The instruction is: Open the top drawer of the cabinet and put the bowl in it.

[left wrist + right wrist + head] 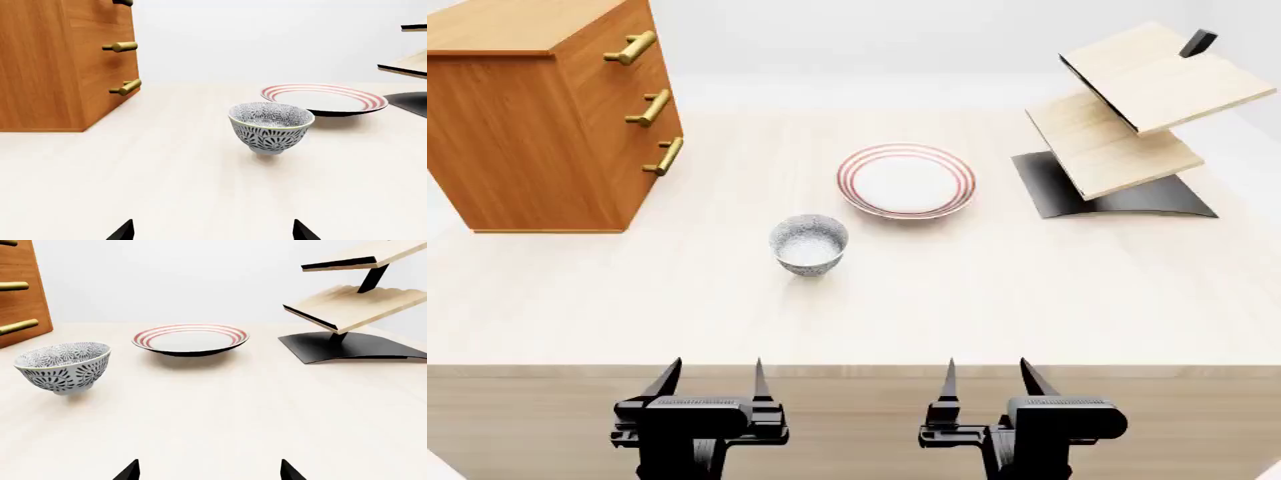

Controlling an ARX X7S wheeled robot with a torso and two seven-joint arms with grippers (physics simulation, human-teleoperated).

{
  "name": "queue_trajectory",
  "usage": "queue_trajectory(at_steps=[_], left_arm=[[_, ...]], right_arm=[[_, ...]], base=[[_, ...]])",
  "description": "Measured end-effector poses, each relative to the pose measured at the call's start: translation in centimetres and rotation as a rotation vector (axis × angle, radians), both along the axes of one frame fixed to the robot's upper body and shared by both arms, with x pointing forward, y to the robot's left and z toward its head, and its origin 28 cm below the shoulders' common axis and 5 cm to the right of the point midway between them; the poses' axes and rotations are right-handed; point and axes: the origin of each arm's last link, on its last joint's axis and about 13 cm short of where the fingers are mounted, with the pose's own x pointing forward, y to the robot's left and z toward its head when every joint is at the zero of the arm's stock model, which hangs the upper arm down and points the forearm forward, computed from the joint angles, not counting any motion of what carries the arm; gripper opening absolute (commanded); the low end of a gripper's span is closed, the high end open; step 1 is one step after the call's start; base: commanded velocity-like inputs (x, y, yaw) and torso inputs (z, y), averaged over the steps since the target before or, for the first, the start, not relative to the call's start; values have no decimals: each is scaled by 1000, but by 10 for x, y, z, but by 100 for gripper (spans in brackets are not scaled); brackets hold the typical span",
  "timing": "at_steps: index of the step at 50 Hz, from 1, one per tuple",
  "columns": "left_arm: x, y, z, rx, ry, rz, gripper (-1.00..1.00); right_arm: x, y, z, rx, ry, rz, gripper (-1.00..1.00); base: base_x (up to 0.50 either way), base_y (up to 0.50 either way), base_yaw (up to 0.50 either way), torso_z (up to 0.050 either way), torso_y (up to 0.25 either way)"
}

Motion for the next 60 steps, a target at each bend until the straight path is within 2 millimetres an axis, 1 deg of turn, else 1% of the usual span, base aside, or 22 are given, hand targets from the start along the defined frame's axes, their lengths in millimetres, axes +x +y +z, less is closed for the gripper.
queue_trajectory(at_steps=[11,18,26,34,41,53,60], left_arm=[[2,2,7,-11,-21,15,100],[1,5,21,-16,-53,21,100],[4,10,48,-7,-101,14,100],[10,15,76,8,-144,4,100],[14,19,99,30,-172,-12,100],[21,22,133,84,-216,-38,100],[26,24,149,114,-233,-47,100]], right_arm=[[-1,-2,7,-11,0,-18,100],[-5,-3,20,-34,-9,-30,100],[-8,-8,47,-60,-41,-37,100],[-8,-15,79,-105,-85,-49,100],[-7,-19,103,-135,-116,-58,100],[-6,-25,138,-168,-161,-73,100],[-4,-29,155,-189,-174,-89,100]], base=[[0,0,0,0,0],[0,0,0,0,0],[0,0,0,7,0],[0,0,0,49,0],[0,0,0,50,0],[0,0,0,50,0],[0,0,0,50,0]])
